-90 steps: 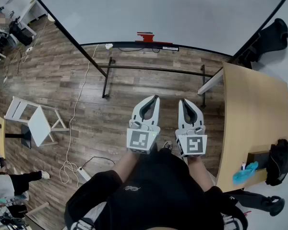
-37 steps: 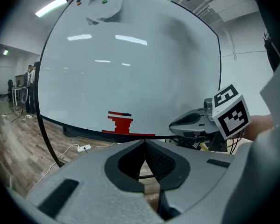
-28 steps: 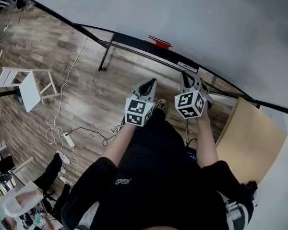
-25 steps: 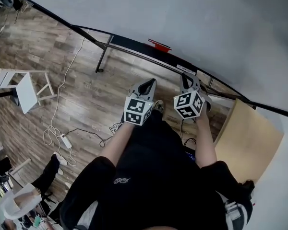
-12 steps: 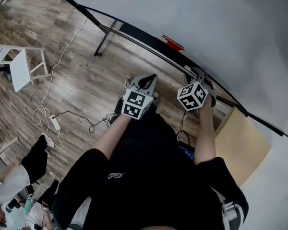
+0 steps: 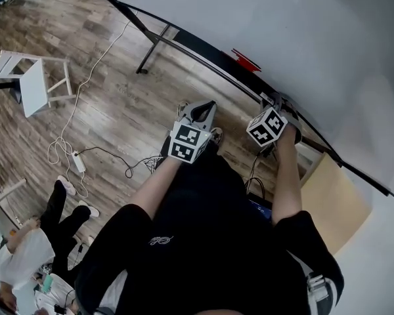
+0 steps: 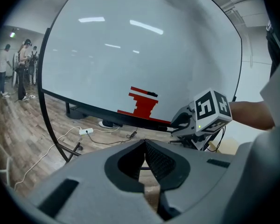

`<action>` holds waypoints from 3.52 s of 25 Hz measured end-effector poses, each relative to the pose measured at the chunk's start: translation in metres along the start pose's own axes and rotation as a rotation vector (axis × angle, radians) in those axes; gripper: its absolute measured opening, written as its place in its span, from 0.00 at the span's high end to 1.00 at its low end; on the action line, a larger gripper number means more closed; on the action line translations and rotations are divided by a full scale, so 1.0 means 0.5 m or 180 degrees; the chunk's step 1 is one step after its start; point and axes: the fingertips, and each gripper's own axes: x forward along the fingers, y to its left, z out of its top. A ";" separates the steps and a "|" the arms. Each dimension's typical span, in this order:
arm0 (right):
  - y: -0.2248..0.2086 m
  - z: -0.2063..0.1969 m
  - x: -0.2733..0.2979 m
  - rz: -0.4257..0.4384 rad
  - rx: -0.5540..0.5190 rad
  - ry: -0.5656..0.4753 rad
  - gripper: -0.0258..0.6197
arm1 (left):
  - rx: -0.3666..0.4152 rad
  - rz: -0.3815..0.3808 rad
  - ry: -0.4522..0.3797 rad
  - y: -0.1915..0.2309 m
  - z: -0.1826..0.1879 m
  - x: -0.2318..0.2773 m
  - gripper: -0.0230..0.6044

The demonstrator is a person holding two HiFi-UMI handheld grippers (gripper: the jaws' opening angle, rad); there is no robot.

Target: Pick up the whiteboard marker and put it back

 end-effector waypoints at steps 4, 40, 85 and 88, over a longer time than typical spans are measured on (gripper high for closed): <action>0.004 -0.006 0.014 -0.0021 0.0010 -0.0006 0.83 | -0.0022 0.0022 0.0036 -0.001 -0.016 0.005 0.95; 0.043 0.076 -0.186 -0.0291 0.1298 -0.1661 0.88 | 0.0240 0.0149 -0.0264 -0.105 0.027 -0.039 0.95; 0.101 0.142 -0.648 -0.1399 0.3019 -0.3360 0.88 | 0.0958 -0.0198 -0.1399 -0.155 0.235 -0.348 0.95; 0.114 0.199 -0.644 -0.1240 0.2898 -0.3442 0.88 | 0.0881 -0.0009 -0.1434 -0.101 0.231 -0.384 0.95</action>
